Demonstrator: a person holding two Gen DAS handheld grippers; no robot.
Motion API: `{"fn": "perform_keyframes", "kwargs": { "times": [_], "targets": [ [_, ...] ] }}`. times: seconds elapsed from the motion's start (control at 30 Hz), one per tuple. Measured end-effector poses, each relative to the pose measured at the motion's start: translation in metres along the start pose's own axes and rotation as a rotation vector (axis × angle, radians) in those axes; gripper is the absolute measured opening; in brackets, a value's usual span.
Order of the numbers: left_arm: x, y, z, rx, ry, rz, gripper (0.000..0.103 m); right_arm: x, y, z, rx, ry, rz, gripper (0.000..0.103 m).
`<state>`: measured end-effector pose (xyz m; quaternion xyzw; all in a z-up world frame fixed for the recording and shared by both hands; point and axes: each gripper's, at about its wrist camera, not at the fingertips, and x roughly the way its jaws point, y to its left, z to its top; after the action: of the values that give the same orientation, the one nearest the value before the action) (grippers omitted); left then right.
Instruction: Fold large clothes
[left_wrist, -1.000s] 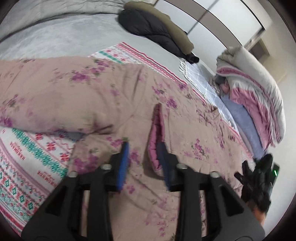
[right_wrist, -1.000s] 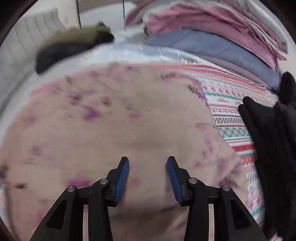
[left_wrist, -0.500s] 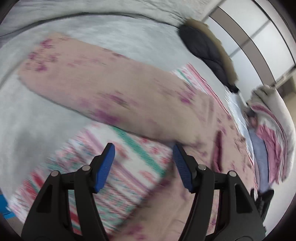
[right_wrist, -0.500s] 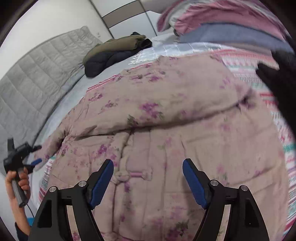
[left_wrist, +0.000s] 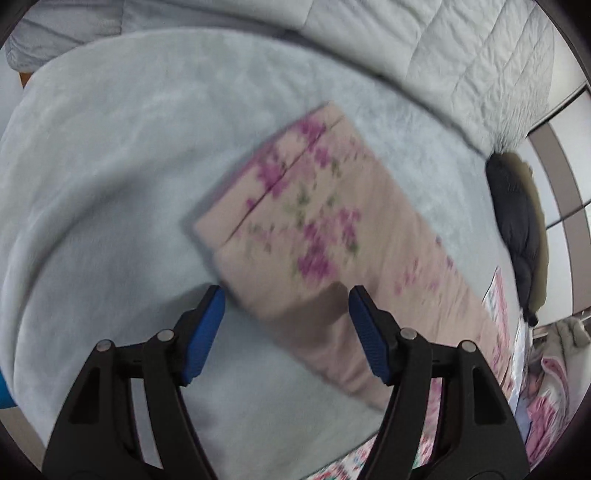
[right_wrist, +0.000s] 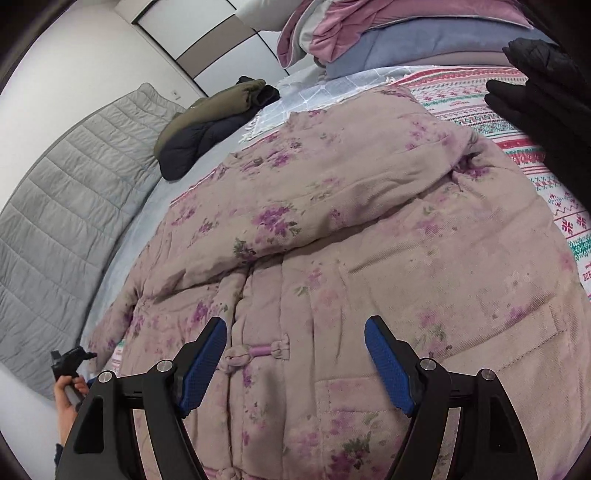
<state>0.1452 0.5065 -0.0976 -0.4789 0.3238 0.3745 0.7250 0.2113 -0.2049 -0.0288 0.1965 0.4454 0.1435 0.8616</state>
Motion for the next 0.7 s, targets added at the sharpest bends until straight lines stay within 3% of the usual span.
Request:
{"fn": "perform_keyframes", "kwargs": {
  "times": [0.03, 0.1, 0.2, 0.33, 0.47, 0.7],
  "targets": [
    [0.001, -0.002, 0.004, 0.001, 0.002, -0.019, 0.066, -0.001, -0.001, 0.001, 0.004, -0.003, -0.002, 0.078],
    [0.002, -0.006, 0.009, -0.008, -0.008, 0.001, 0.025, -0.004, -0.005, 0.002, 0.018, -0.011, -0.004, 0.078],
    [-0.004, -0.005, 0.017, -0.046, -0.025, -0.024, 0.019, -0.009, -0.013, 0.005, 0.050, -0.022, 0.006, 0.078],
    [-0.048, -0.025, 0.020, -0.059, -0.134, -0.142, 0.017, -0.017, -0.024, 0.008, 0.084, -0.038, 0.004, 0.078],
    [-0.104, -0.071, 0.015, 0.033, -0.228, -0.217, 0.016, -0.017, -0.039, 0.011, 0.118, -0.031, -0.005, 0.078],
    [-0.222, -0.195, -0.039, 0.301, -0.352, -0.481, 0.016, -0.028, -0.066, 0.015, 0.211, -0.028, 0.032, 0.078]
  ]
}}
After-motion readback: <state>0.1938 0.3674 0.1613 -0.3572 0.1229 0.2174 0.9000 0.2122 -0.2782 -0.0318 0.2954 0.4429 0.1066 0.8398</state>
